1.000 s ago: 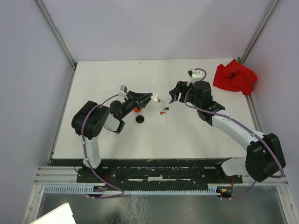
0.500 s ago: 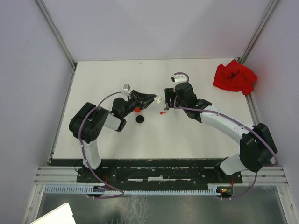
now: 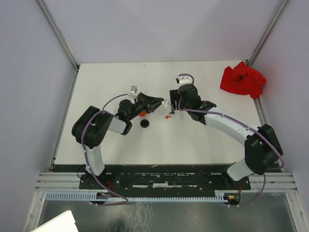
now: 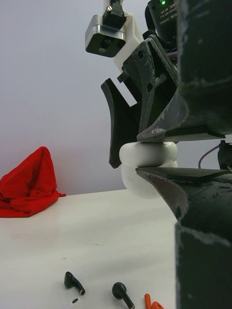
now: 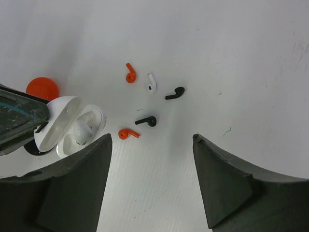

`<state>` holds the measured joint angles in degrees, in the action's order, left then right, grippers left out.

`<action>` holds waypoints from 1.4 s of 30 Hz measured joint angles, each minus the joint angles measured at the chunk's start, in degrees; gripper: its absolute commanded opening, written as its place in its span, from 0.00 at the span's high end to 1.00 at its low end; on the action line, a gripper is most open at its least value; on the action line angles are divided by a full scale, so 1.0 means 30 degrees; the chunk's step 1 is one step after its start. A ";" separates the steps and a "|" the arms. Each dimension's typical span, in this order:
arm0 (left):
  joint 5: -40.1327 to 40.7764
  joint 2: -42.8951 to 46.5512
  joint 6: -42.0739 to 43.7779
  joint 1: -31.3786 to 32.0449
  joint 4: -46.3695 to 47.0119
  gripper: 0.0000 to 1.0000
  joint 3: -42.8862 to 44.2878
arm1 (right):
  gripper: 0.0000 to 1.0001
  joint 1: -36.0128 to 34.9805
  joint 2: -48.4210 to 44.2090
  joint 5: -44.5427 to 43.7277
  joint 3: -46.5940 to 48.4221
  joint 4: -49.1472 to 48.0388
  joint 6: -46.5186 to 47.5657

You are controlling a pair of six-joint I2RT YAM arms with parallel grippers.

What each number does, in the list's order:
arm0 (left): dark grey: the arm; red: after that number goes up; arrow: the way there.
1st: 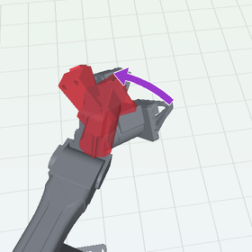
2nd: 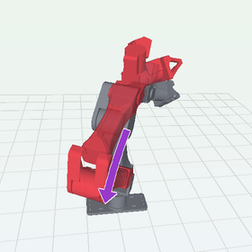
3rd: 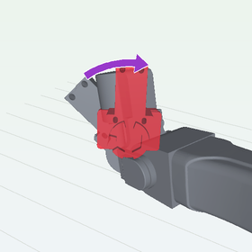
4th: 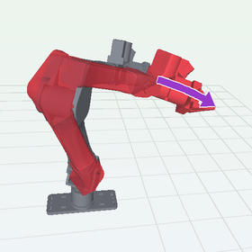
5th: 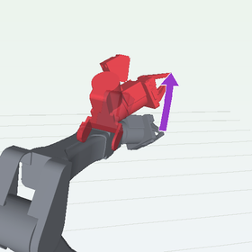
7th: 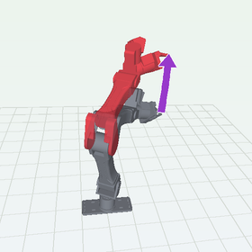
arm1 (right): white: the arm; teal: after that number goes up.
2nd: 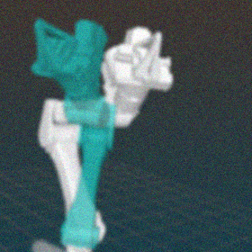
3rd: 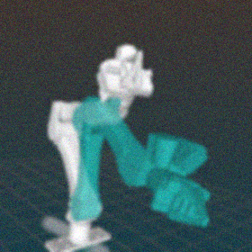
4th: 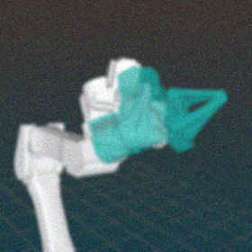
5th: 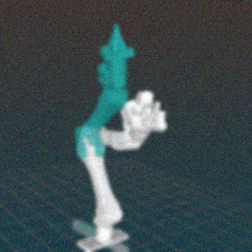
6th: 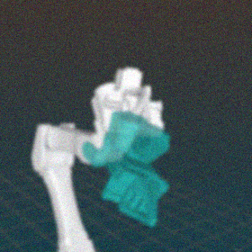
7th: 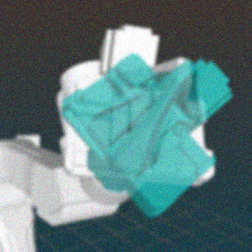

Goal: Insert the wireless bluetooth earbuds into the charging case
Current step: Adjust the earbud with the charging case.

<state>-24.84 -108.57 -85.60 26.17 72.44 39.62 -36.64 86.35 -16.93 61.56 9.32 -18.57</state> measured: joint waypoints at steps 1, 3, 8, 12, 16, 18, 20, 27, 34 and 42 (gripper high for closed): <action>-0.0058 0.0000 0.0000 0.0029 -0.0015 0.97 0.0044 | 0.24 0.0000 0.0095 -0.0007 0.0036 -0.0007 0.0000; -0.0168 0.0000 0.0000 0.0109 -0.0029 0.97 0.0168 | 0.24 0.0000 0.0240 -0.0007 0.0073 0.0007 0.0000; -0.0284 0.0000 0.0007 0.0270 -0.0095 0.97 0.0423 | 0.24 0.0000 0.0284 -0.0036 0.0087 0.0015 0.0073; -0.0284 -0.0015 0.0051 0.0313 -0.0291 0.97 0.0561 | 0.24 0.0000 0.0284 -0.0102 0.0087 0.0066 0.0160; -0.0284 -0.0131 0.0087 0.0328 -0.0474 0.97 0.0685 | 0.24 0.0000 0.0284 -0.0240 0.0087 0.0073 0.0226; -0.0284 -0.0197 0.0087 0.0379 -0.0648 0.97 0.0707 | 0.24 -0.0007 0.0277 -0.0393 0.0087 0.0073 0.0284; -0.0277 -0.0197 0.0095 0.0437 -0.0816 0.97 0.0707 | 0.24 0.0000 0.0277 -0.0546 0.0087 0.0117 0.0306; -0.0284 -0.0299 0.0138 0.0554 -0.1129 0.97 0.0940 | 0.24 -0.0022 0.0270 -0.0925 0.0124 0.0226 0.0437; -0.0291 -0.0510 0.0692 0.0707 -0.1304 0.97 0.1093 | 0.24 -0.0022 0.0189 -0.1042 0.0124 0.0219 0.0510; -0.0423 -0.0568 0.0816 0.0962 -0.1625 0.97 0.1384 | 0.24 -0.0036 0.0015 -0.1020 0.0124 0.0175 0.0510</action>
<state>-26.11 -110.28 -83.15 29.06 67.57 43.77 -36.75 86.39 -19.99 61.93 9.85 -17.04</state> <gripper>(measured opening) 0.297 0.758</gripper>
